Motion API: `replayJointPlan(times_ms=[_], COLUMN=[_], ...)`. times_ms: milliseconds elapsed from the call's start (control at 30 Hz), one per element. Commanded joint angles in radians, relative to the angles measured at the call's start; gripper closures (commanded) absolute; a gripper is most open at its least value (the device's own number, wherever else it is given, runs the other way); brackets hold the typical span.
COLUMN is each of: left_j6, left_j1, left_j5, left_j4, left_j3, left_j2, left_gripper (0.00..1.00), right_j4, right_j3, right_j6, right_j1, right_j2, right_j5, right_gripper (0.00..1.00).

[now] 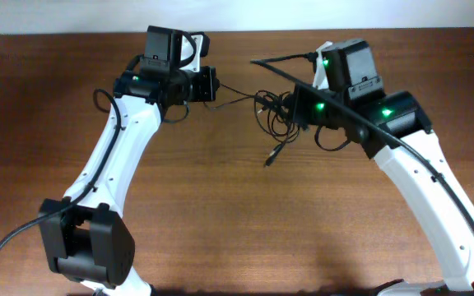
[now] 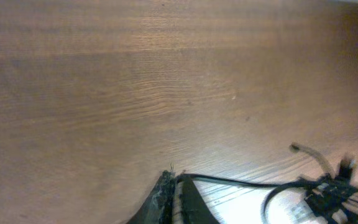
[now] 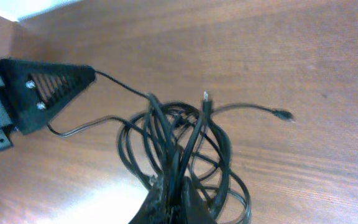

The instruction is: Untangle cables

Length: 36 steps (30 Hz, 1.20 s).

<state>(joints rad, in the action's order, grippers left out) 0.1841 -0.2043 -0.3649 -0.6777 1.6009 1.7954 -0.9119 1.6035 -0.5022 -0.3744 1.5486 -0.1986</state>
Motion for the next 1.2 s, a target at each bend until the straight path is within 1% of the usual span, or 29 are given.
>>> replayJointPlan(times_ms=[0,33,100,133,167,233,267,333,400,433,467,600,633,667,700,733,800,833,867,933,967,1067,1167], left_j6=[-0.278,-0.307,-0.307,-0.326,-0.398,-0.409,-0.36,-0.2,-0.12,-0.06,-0.016,-0.013,-0.013,-0.013,-0.008,0.024,0.157,0.214,0.274,0.363,0.386,0.397,0.4], left_j1=[0.013,0.016,0.016,0.016,0.016,0.014,0.007,-0.017,-0.039,-0.056,-0.079,-0.155,-0.172,-0.187,-0.198,-0.202,-0.202,-0.202,-0.202,-0.202,-0.202,-0.204,-0.236], left_j5=[0.015,0.014,-0.008,-0.085,-0.248,-0.381,-0.426,-0.425,-0.425,-0.424,-0.424,-0.373,-0.371,-0.372,-0.372,-0.37,-0.37,-0.354,-0.33,-0.328,-0.336,-0.372,-0.372], left_j4=[-0.047,-0.061,-0.06,-0.058,-0.053,-0.021,0.018,0.097,0.141,0.173,0.199,0.215,0.218,0.221,0.221,0.221,0.215,0.196,0.167,0.139,0.134,0.135,0.143], left_j3=[0.01,0.01,0.01,0.01,0.01,0.01,0.01,0.01,0.01,0.01,0.01,0.01,0.01,0.01,0.01,0.01,0.01,0.01,0.01,0.008,0.008,0.008,0.007], left_j2=[0.01,0.01,0.01,0.01,0.01,0.01,0.013,0.024,0.027,0.027,0.028,0.036,0.041,0.045,0.045,0.045,0.053,0.059,0.067,0.093,0.102,0.12,0.123], left_gripper=[0.57,0.35,0.14,0.08,0.06,0.06,0.07,0.11,0.15,0.22,0.23,0.25,0.27,0.3,0.36,0.41,0.53,0.54,0.55,0.56,0.56,0.57,0.52], right_j4=[-0.043,-0.048,-0.059,-0.065,-0.07,-0.073,-0.072,-0.073,-0.073,-0.073,-0.073,-0.074,-0.077,-0.082,-0.085,-0.087,-0.088,-0.089,-0.092,-0.1,-0.1,-0.103,-0.103], right_j3=[0.06,0.06,0.06,0.06,0.06,0.06,0.06,0.06,0.06,0.06,0.06,0.06,0.06,0.06,0.059,0.059,0.059,0.059,0.059,0.059,0.059,0.059,0.059], right_j6=[0.055,0.055,0.058,0.058,0.058,0.058,0.058,0.058,0.058,0.058,0.058,0.058,0.058,0.058,0.058,0.058,0.058,0.058,0.058,0.058,0.058,0.058,0.058], right_j1=[0.055,0.064,0.067,0.067,0.067,0.067,0.067,0.067,0.067,0.067,0.067,0.067,0.067,0.067,0.067,0.067,0.067,0.067,0.067,0.067,0.067,0.067,0.067], right_j2=[-0.018,-0.018,-0.017,-0.017,-0.017,-0.017,-0.017,-0.016,-0.016,-0.015,-0.015,-0.015,-0.015,-0.015,-0.015,-0.015,-0.015,-0.015,-0.015,-0.015,-0.015,-0.015,-0.015], right_j5=[-0.013,-0.044,-0.056,-0.06,-0.06,-0.06,-0.06,-0.06,-0.06,-0.06,-0.06,-0.06,-0.06,-0.06,-0.06,-0.06,-0.06,-0.06,-0.06,-0.059,-0.06,-0.06,-0.059], right_gripper=[0.96,0.96,0.96,0.96,0.96,0.96,0.96,0.96,0.96,0.96,0.96,0.96,0.96,0.96,0.96,0.96,0.96,0.96,0.96,0.96,0.96,0.96,0.96])
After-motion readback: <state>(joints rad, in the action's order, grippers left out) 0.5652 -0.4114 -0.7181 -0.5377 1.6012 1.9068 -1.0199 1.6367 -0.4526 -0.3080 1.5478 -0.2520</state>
